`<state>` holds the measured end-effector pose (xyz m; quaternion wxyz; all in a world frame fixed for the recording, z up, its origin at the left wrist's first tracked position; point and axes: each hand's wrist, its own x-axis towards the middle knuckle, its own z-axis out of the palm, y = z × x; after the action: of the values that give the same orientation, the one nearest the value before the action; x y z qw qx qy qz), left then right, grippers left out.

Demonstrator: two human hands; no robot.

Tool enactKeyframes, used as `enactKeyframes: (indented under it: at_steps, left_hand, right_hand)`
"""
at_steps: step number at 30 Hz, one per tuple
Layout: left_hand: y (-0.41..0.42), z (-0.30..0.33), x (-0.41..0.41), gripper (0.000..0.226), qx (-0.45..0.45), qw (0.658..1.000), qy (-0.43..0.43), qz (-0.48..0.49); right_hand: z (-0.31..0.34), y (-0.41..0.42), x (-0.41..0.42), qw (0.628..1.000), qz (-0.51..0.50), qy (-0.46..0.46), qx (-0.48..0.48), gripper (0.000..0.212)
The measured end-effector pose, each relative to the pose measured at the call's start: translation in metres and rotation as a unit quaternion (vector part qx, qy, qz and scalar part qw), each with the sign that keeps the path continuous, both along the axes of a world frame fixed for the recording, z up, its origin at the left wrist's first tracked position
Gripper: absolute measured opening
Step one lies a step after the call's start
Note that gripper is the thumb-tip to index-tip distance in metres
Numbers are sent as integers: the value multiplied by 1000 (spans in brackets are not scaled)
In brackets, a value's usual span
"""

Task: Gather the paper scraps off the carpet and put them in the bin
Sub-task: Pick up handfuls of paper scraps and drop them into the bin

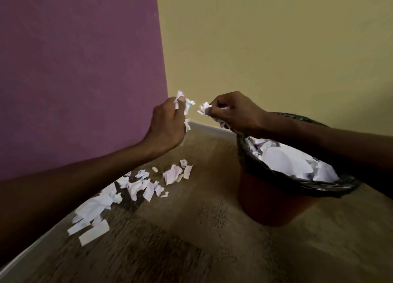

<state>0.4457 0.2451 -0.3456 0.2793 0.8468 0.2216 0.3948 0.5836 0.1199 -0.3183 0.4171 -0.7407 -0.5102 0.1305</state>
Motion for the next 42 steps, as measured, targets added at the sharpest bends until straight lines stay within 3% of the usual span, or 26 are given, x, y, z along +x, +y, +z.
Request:
enactKeyframes:
  at_steps: [6,13,15,18,21,23,26,31,35,38,42]
  left_hand:
    - [-51,23,79,43,-57,997,2,-52]
    - [-115,14,155,45,-169,977,75,-102]
    - [-129,5,170,42,-189,967,117,-125]
    - [-142,-2,181,30,-207,942,183,-189]
    - [-146,6,185,30,-225,910,252,-240]
    - [-146,18,184,28,-257,894,250,-269]
    - [-146,32,181,55,-324,882,214,-269]
    - [-127,37,171,65,-297,913,142,-241]
    - [-92,39,154,49,-155,966,112,-175]
    - [-51,38,136,34,-113,984,96,-100]
    - [8,16,99,46,-99,989,113,-17]
  right_hand:
    - [16,-61,47,994,-108,-31,5,27]
    - [16,-124,107,960,-227,-74,-144,26]
    - [9,-136,118,955,-217,-38,-197,36]
    - [5,-151,134,940,-199,94,-261,47]
    - [12,-155,146,925,-204,65,-314,35]
    - [20,-153,147,928,-206,23,-310,19]
    - [28,-148,146,936,-212,-19,-279,15]
    - [28,-134,133,942,-225,-130,-214,18]
    - [27,-112,115,943,-218,-209,-141,18]
    - [28,-86,96,951,-193,-228,-75,20]
    - [19,-31,71,962,-148,-226,-49,20]
